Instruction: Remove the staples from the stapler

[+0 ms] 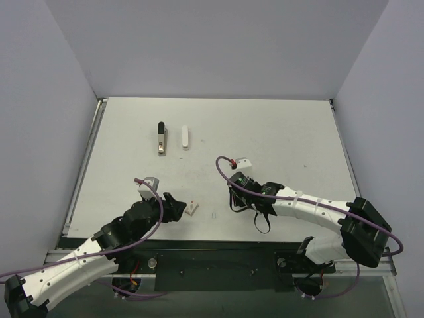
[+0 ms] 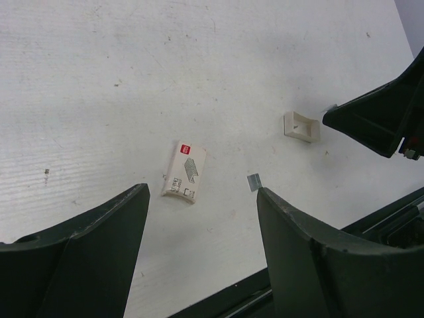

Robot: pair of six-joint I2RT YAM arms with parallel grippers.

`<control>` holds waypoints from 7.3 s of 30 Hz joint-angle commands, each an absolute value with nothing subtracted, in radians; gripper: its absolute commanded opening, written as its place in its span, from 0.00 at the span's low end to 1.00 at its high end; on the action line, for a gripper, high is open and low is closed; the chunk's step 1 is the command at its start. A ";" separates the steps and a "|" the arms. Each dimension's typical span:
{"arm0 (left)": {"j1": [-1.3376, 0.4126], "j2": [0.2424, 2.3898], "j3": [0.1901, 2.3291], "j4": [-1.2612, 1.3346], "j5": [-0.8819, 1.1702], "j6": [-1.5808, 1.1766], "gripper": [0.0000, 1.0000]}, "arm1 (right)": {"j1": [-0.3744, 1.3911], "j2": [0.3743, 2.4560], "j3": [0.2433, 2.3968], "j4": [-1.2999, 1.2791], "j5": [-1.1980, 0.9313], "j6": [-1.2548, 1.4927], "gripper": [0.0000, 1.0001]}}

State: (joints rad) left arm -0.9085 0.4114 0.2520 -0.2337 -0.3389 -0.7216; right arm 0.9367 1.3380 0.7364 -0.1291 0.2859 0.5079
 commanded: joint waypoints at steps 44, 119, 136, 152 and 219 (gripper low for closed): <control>-0.911 0.400 0.244 -0.192 -0.331 -0.707 0.77 | 0.963 1.431 0.707 -0.141 0.420 0.867 0.34; -0.911 0.270 0.249 -0.347 -0.370 -0.726 0.77 | 1.266 1.770 0.971 -0.195 0.480 0.928 0.18; -0.911 0.276 0.256 -0.347 -0.371 -0.719 0.77 | 1.253 1.609 0.948 -0.261 0.586 0.922 0.12; -0.911 0.311 0.261 -0.313 -0.359 -0.718 0.77 | 1.109 1.404 0.775 -0.302 0.653 0.989 0.13; -0.911 0.477 0.244 -0.206 -0.330 -0.741 0.77 | 0.974 1.246 0.617 -0.310 0.621 1.052 0.23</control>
